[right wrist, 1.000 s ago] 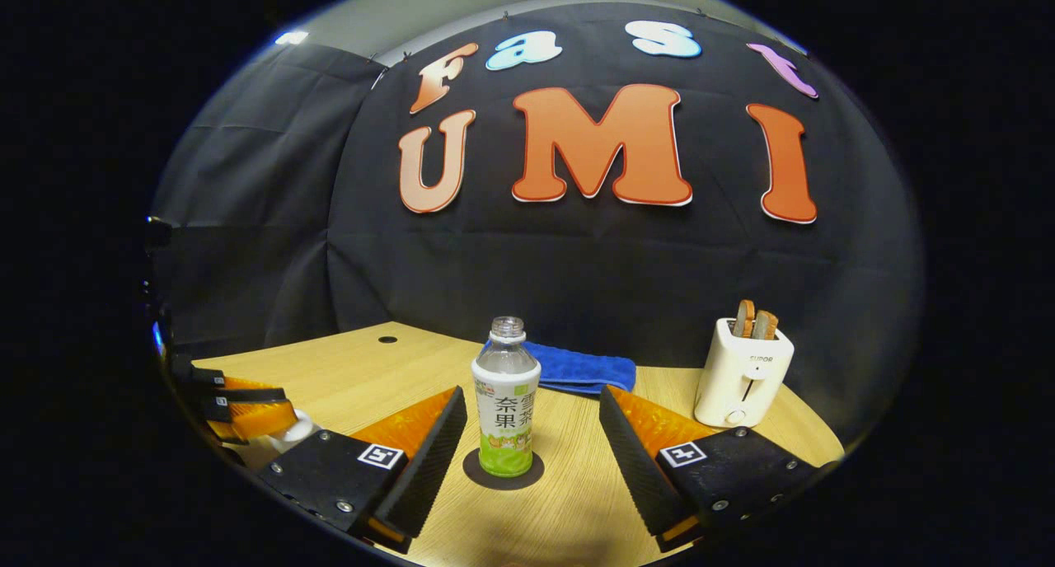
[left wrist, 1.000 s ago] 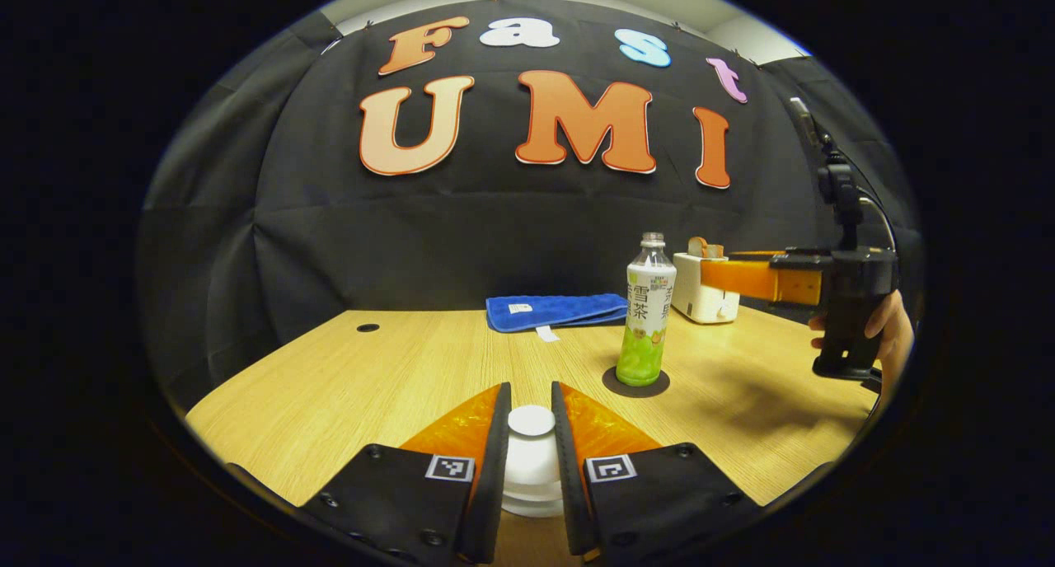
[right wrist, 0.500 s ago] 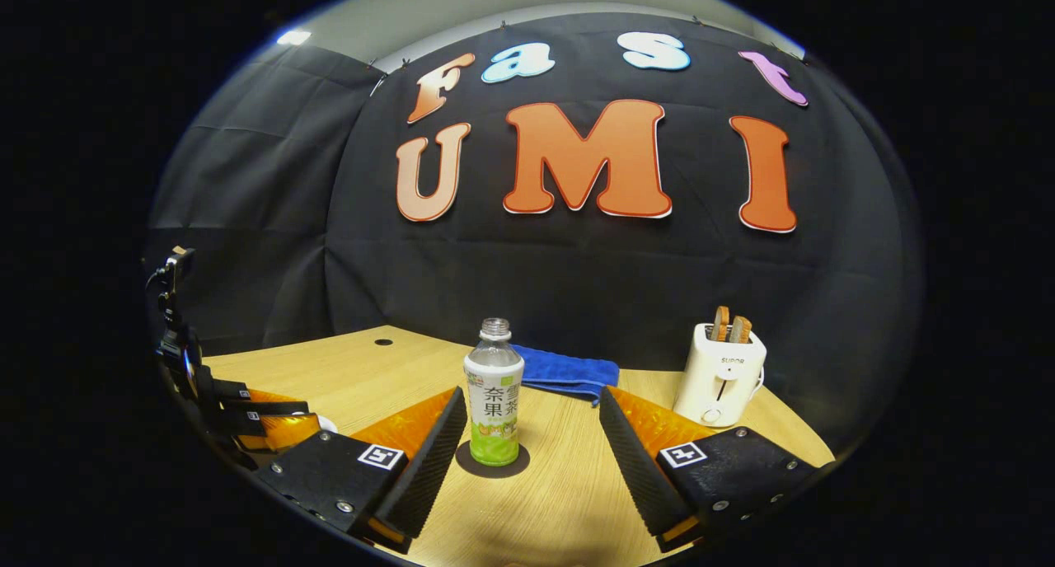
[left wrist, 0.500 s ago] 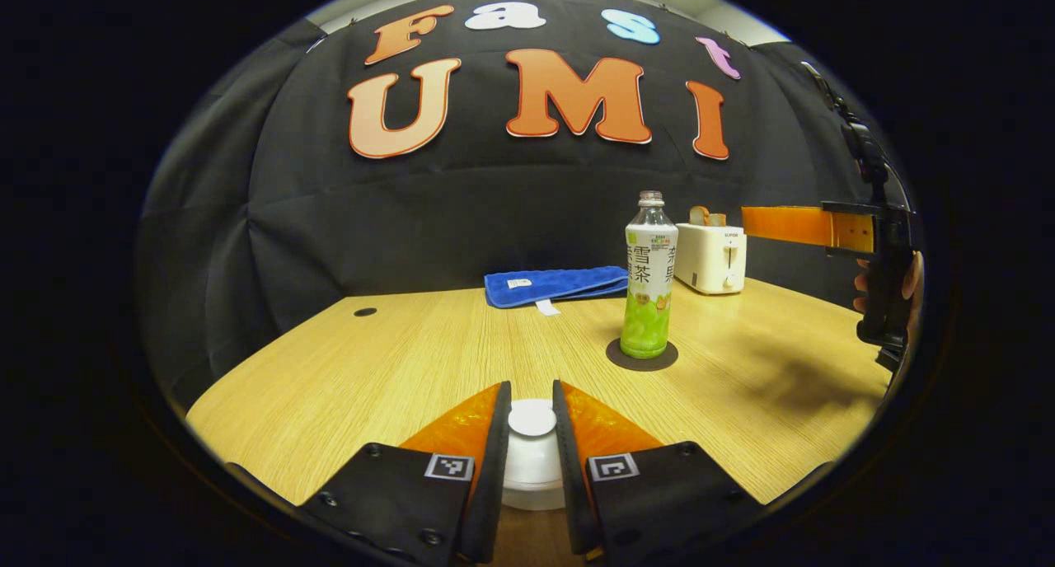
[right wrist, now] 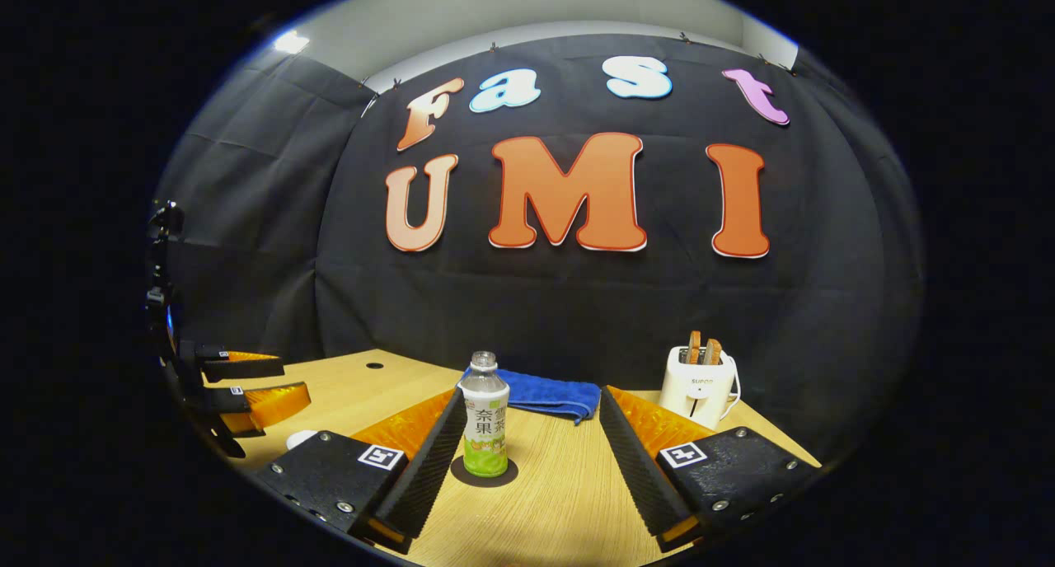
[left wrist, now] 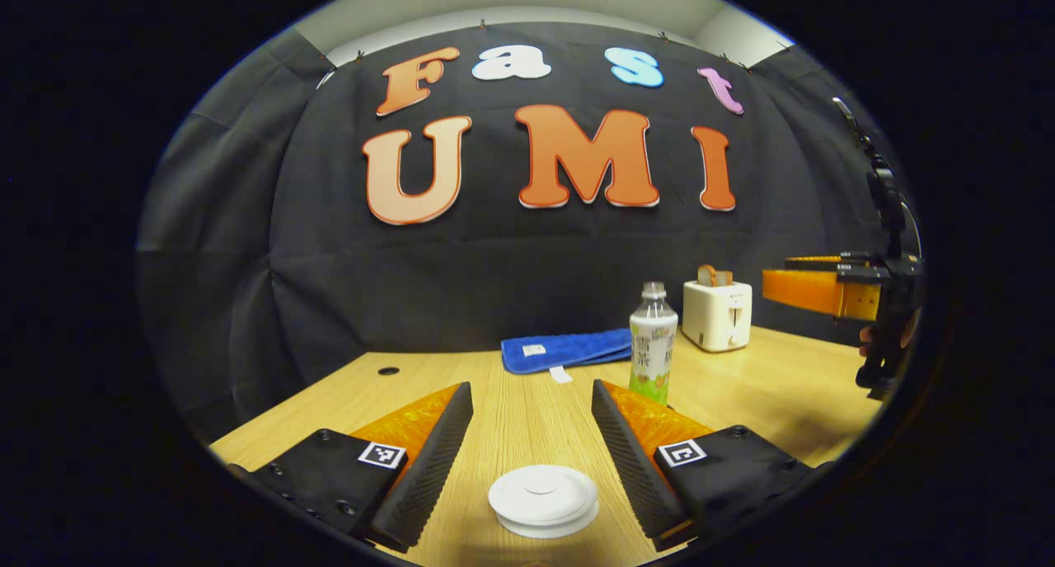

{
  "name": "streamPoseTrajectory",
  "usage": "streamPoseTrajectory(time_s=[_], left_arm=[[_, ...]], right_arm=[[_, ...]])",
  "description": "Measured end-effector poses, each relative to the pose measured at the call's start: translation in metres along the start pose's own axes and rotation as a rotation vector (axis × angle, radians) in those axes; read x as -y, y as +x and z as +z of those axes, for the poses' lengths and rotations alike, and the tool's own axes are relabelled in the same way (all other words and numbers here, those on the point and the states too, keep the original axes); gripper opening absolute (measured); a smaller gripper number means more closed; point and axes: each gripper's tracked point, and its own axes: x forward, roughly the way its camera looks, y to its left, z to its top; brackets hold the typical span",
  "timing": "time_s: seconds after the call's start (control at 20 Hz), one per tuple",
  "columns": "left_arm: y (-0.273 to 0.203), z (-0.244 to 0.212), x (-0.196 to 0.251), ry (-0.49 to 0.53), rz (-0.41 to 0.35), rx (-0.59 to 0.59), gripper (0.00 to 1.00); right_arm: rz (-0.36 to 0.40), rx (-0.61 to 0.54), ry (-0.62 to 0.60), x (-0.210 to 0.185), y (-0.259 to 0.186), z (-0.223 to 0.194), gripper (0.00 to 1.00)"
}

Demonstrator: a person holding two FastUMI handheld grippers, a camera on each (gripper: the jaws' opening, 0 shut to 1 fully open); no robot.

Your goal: Open the teacup lid with one hand, grasp the water bottle and pour water into the teacup with the other hand; after pouring, place the water bottle on the coaster and then close the teacup lid.

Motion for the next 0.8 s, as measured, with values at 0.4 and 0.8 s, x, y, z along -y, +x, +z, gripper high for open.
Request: streamPoseTrajectory(time_s=[0.4,0.8], left_arm=[[0.001,0.071,-0.014,-0.034,0.059,0.111,0.97],[0.003,0.083,-0.011,-0.054,0.067,0.124,0.95]], right_arm=[[-0.025,0.058,0.004,0.003,-0.022,0.031,0.93],[-0.035,0.057,0.002,-0.003,-0.028,0.035,0.97]])
